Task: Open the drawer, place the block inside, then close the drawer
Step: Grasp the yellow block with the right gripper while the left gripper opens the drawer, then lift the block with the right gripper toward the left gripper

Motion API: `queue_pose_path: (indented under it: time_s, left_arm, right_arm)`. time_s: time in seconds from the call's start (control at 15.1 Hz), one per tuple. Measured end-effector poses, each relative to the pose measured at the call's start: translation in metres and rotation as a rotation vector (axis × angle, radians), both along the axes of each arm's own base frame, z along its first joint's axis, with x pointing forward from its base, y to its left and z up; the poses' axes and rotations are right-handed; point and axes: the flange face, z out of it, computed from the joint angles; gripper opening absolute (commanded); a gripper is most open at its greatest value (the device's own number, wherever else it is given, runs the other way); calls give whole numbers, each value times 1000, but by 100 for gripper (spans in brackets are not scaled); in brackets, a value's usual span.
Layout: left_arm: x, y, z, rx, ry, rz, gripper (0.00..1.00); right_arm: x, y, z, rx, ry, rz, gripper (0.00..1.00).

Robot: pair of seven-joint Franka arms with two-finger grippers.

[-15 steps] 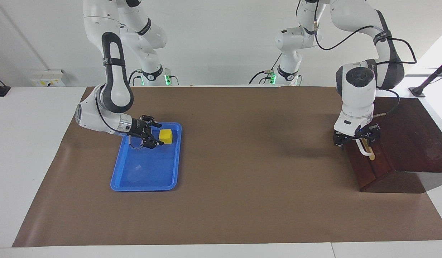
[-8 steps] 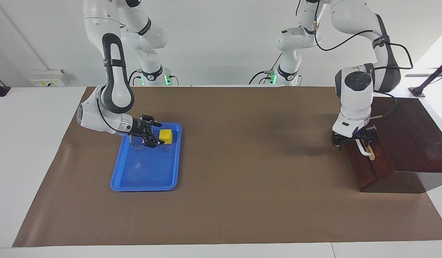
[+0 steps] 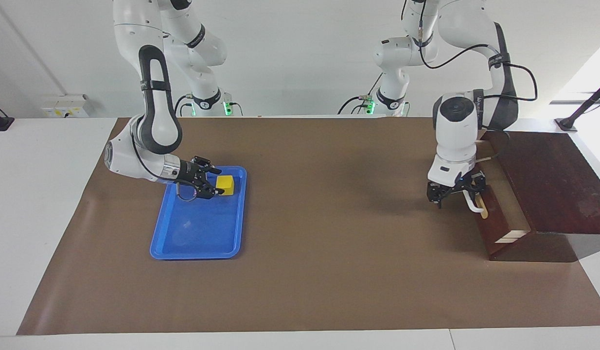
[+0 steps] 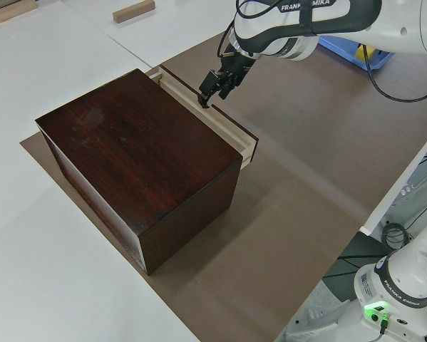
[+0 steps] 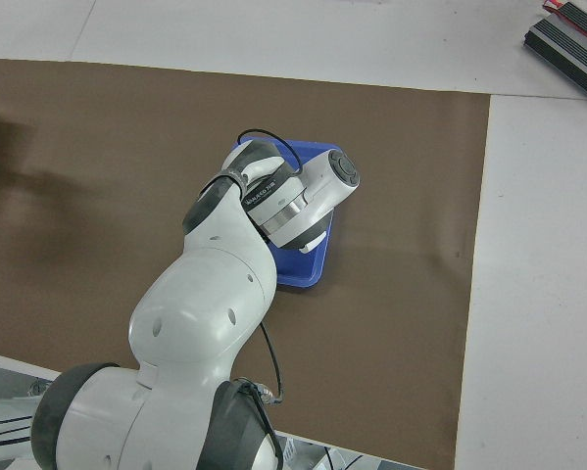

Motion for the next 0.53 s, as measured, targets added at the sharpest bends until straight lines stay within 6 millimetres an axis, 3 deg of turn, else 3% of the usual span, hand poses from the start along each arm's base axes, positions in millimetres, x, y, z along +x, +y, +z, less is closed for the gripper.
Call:
queue_pose_path:
  time_s: [0.2, 0.53]
  left_arm:
    - [-8, -37, 2, -61, 0, 9, 100]
    - [-8, -46, 10, -78, 2, 43, 100]
  right_arm:
    - [1, -1, 1, 1, -16, 9, 0]
    - [13, 0, 14, 0, -54, 14, 0]
